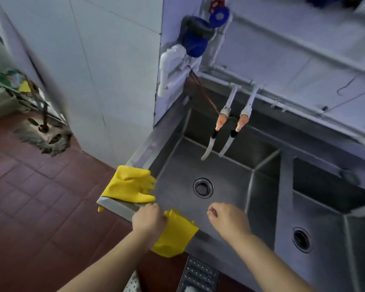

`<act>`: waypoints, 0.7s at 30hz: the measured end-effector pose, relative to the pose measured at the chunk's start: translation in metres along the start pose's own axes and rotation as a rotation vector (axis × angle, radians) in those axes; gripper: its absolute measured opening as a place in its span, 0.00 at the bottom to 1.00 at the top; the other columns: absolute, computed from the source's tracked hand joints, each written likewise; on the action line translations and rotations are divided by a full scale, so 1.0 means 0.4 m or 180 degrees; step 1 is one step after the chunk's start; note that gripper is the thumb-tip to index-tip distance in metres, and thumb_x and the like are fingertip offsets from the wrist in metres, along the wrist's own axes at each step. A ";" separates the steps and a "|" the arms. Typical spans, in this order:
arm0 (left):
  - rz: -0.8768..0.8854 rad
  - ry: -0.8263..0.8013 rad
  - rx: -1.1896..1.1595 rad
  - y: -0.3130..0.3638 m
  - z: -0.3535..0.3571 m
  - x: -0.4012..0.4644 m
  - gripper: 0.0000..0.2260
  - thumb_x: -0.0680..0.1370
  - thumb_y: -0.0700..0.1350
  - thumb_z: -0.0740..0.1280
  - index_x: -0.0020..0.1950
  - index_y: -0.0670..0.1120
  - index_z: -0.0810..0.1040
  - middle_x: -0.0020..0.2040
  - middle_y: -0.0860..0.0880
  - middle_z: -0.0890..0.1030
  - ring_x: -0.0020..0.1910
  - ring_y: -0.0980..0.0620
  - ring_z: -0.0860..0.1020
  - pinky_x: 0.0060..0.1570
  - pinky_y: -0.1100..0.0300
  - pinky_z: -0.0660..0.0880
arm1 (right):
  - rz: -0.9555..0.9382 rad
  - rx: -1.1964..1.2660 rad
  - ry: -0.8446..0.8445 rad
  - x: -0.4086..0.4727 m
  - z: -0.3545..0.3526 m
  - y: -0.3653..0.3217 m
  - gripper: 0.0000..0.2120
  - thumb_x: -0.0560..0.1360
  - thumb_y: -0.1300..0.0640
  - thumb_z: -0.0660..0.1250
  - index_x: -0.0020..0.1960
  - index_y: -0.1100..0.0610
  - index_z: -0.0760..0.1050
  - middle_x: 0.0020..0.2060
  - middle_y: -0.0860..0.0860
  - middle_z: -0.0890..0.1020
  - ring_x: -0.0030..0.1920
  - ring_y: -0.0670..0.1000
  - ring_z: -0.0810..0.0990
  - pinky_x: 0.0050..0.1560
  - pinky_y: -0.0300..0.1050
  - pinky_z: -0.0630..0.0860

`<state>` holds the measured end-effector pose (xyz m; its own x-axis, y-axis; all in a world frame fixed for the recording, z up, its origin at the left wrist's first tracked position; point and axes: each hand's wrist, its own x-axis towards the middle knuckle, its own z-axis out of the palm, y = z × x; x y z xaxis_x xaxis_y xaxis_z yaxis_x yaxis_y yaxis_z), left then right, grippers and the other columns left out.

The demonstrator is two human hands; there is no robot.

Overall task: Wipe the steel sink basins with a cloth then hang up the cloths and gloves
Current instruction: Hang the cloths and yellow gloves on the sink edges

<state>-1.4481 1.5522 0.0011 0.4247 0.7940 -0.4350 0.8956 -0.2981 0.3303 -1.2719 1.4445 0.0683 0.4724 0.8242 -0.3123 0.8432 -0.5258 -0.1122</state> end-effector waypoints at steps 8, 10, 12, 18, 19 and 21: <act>0.0673 -0.0308 -0.0524 0.023 0.020 0.026 0.13 0.73 0.40 0.61 0.35 0.49 0.58 0.35 0.50 0.67 0.39 0.46 0.70 0.35 0.54 0.60 | 0.0208 0.0152 -0.0082 -0.008 0.036 0.010 0.11 0.79 0.50 0.57 0.51 0.50 0.77 0.47 0.48 0.82 0.48 0.52 0.79 0.40 0.42 0.68; 0.0776 -0.0330 -0.0795 0.031 0.009 0.023 0.11 0.75 0.41 0.61 0.38 0.48 0.60 0.34 0.49 0.67 0.36 0.46 0.69 0.34 0.54 0.59 | 0.0201 0.0147 -0.0054 0.002 0.038 0.016 0.11 0.78 0.50 0.57 0.51 0.50 0.77 0.48 0.48 0.82 0.48 0.52 0.79 0.39 0.42 0.68; 0.0836 -0.0203 -0.0652 0.032 -0.021 0.018 0.07 0.77 0.43 0.60 0.43 0.46 0.63 0.34 0.49 0.69 0.37 0.46 0.70 0.34 0.53 0.62 | 0.0216 0.0193 -0.0037 0.017 0.037 0.020 0.11 0.78 0.49 0.57 0.51 0.50 0.77 0.48 0.47 0.82 0.49 0.51 0.79 0.39 0.42 0.68; 0.1445 -0.0084 -0.0004 -0.011 -0.195 0.017 0.02 0.77 0.46 0.62 0.49 0.49 0.71 0.43 0.50 0.78 0.42 0.51 0.76 0.38 0.57 0.70 | 0.0109 0.0338 -0.0087 0.074 0.019 0.008 0.10 0.78 0.50 0.58 0.51 0.50 0.77 0.47 0.48 0.83 0.48 0.52 0.80 0.43 0.44 0.74; 0.1598 -0.0085 0.0073 -0.027 -0.226 0.024 0.03 0.77 0.46 0.62 0.49 0.50 0.72 0.42 0.51 0.78 0.41 0.53 0.76 0.37 0.59 0.70 | 0.0099 0.0324 -0.0085 0.082 0.016 -0.003 0.10 0.78 0.50 0.58 0.51 0.50 0.77 0.47 0.48 0.83 0.48 0.52 0.80 0.43 0.43 0.73; 0.1741 -0.0073 0.0192 -0.071 -0.284 0.049 0.02 0.77 0.47 0.63 0.49 0.51 0.74 0.40 0.56 0.75 0.37 0.59 0.72 0.32 0.67 0.66 | 0.0102 0.0260 -0.0075 0.097 0.010 -0.031 0.10 0.78 0.49 0.58 0.52 0.49 0.77 0.48 0.48 0.83 0.50 0.53 0.80 0.43 0.43 0.73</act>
<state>-1.4802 1.6364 0.0783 0.8324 0.5033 -0.2319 0.5493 -0.6944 0.4649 -1.2651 1.4823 0.0539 0.4919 0.8020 -0.3388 0.8035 -0.5680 -0.1779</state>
